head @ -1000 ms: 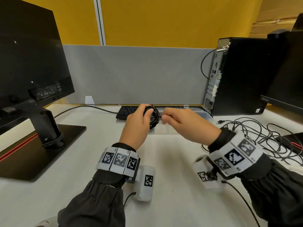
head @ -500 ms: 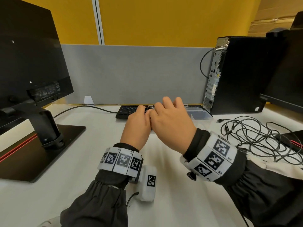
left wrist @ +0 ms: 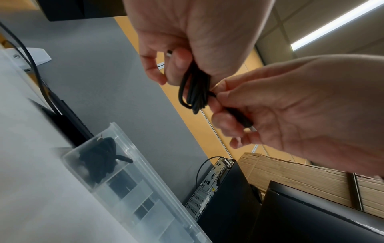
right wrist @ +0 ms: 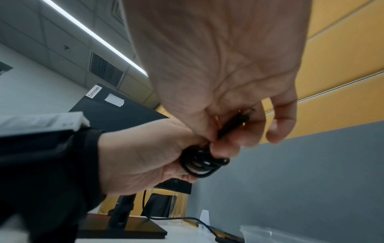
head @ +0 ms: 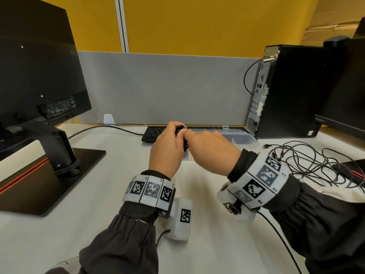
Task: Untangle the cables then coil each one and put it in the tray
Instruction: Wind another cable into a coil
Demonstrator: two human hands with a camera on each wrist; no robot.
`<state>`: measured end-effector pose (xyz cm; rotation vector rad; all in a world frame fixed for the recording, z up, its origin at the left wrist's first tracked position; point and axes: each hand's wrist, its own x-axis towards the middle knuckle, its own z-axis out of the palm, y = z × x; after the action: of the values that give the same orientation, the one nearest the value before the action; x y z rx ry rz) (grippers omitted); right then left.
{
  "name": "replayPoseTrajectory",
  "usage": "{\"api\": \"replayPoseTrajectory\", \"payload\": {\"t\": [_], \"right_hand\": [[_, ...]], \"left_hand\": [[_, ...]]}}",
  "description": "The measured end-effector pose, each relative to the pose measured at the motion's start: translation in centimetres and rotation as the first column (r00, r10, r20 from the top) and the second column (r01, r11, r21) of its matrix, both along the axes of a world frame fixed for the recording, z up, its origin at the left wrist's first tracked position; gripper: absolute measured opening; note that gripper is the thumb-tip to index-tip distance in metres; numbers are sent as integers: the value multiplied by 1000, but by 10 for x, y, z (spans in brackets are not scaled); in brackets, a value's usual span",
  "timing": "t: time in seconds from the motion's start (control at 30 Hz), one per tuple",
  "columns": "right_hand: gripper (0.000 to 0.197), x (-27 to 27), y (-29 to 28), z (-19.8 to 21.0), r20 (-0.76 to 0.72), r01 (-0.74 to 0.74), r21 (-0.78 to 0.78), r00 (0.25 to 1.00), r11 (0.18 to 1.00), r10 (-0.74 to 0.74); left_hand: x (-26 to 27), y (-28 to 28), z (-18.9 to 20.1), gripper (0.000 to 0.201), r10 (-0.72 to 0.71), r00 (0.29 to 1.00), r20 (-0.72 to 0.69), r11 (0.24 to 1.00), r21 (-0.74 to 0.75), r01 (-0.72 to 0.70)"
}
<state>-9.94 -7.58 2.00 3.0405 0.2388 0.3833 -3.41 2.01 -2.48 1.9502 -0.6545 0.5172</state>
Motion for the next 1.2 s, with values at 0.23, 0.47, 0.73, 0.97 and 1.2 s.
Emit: {"api": "replayPoseTrajectory", "payload": {"t": [0.23, 0.47, 0.73, 0.97, 1.2], "right_hand": [[22, 11, -2, -19, 155, -71, 150, 987, 986, 47], [21, 13, -20, -7, 55, -174, 691, 980, 701, 189], [25, 4, -53, -2, 230, -179, 154, 963, 972, 141], [29, 20, -56, -22, 663, -307, 199, 742, 931, 102], [21, 23, -39, -37, 388, -322, 809, 921, 492, -35]], "left_hand": [[3, 3, 0, 23, -7, 1000, -8, 1000, -19, 7], [-2, 1, 4, 11, -85, 996, -37, 990, -120, 80], [-1, -1, 4, 28, -197, 968, -157, 976, -128, 178], [-14, -4, 11, 32, -353, 915, -198, 883, -394, 255], [-19, -8, 9, 29, -477, 847, -234, 800, -515, 308]]}}
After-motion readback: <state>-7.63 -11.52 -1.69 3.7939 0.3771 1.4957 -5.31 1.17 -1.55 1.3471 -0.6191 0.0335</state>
